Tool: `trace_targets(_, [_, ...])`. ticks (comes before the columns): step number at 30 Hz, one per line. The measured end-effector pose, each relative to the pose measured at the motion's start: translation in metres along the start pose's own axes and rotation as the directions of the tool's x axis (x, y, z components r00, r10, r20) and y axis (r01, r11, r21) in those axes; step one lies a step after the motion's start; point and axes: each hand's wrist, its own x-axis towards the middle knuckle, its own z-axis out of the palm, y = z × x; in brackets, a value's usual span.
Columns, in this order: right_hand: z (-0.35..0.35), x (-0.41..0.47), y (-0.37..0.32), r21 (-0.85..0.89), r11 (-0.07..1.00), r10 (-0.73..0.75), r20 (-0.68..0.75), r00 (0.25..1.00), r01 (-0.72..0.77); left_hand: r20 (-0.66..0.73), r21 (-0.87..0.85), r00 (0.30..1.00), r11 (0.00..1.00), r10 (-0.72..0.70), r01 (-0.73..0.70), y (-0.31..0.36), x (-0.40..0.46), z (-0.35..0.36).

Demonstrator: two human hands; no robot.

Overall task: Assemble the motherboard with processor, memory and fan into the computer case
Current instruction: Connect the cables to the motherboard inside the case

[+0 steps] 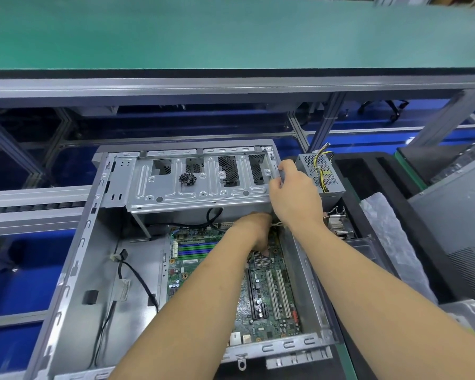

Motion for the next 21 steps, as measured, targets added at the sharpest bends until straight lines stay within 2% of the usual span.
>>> trace_targets(4, [0.001,0.0,0.0,-0.003,1.0,-0.008,0.002,1.0,0.008,-0.02,0.108,0.999,0.993,-0.05,0.051,0.004,-0.003,-0.003])
trace_targets(8, [0.0,0.0,0.0,-0.008,1.0,-0.005,0.005,1.0,0.005,-0.047,0.116,0.997,0.991,-0.066,0.071,0.007,-0.004,-0.004])
trace_targets(11, [0.001,0.0,0.0,-0.013,1.0,-0.005,0.005,1.0,0.005,-0.086,0.084,0.994,0.994,-0.064,0.071,0.007,-0.006,-0.002])
trace_targets(14, [0.0,0.0,-0.001,-0.014,1.0,-0.003,0.015,1.0,0.003,-0.202,0.082,0.979,0.996,-0.007,0.024,0.005,-0.007,0.004])
trace_targets(19, [-0.002,-0.002,-0.001,-0.011,1.0,-0.004,0.016,1.0,0.004,-0.176,0.0,0.984,1.0,-0.022,0.022,-0.002,-0.004,0.005])
trace_targets(21, [-0.001,-0.001,-0.001,-0.023,1.0,-0.002,0.013,1.0,0.003,-0.232,-0.058,0.973,0.998,-0.019,0.005,-0.005,-0.003,0.005])
